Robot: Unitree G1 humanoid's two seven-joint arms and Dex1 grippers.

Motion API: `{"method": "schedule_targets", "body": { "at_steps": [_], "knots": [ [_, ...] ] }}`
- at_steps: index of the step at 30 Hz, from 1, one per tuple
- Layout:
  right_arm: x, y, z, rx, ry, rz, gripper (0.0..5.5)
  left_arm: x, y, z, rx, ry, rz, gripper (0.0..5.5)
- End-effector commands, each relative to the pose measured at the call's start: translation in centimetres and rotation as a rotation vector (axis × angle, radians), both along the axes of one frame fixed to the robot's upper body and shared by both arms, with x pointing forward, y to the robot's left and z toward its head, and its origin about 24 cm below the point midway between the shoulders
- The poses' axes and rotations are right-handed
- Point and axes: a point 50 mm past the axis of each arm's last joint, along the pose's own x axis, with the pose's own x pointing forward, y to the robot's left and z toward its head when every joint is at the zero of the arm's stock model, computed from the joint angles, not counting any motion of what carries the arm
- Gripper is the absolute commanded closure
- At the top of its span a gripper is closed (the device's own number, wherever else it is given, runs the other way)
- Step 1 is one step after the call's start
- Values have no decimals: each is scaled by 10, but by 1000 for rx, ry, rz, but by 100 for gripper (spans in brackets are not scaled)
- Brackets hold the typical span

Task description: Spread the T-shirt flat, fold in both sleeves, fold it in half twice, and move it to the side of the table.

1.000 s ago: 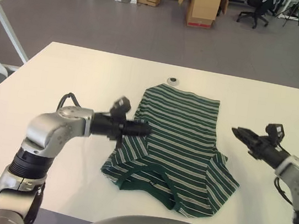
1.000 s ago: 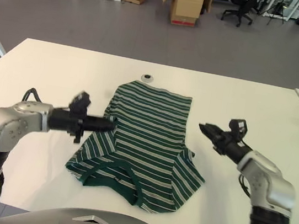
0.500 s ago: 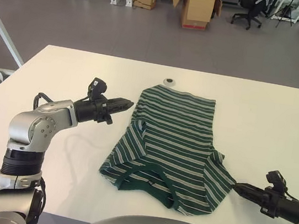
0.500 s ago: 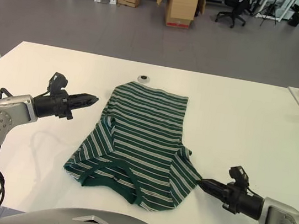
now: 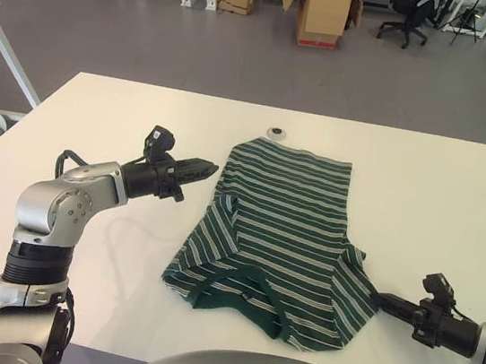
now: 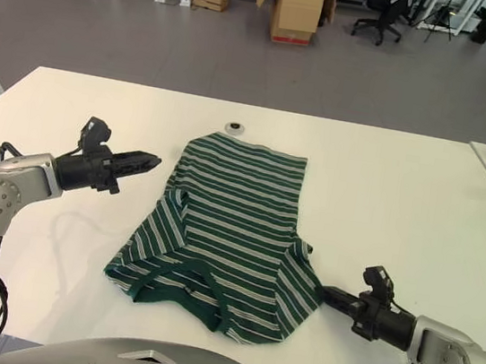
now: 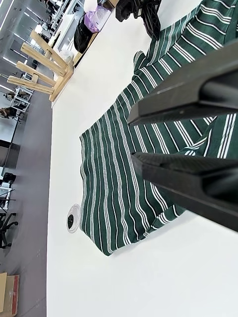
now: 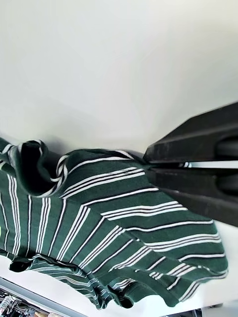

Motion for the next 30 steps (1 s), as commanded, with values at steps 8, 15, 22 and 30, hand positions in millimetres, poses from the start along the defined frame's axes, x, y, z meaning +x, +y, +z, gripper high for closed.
{"method": "schedule_targets", "body": {
  "at_steps": [8,15,22,30],
  "knots": [
    [30,-14,39,-66,-133,1,548,2,-2,0,17,-19,-5,451],
    [49,33,65,30,-216,200,548,-3,-7,-2,10,-17,-36,451],
    [63,94,28,57,-207,234,548,3,-10,-8,83,-84,15,451],
    [69,107,60,104,-347,269,423,-2,-10,-14,162,-113,-51,451]
  ]
}}
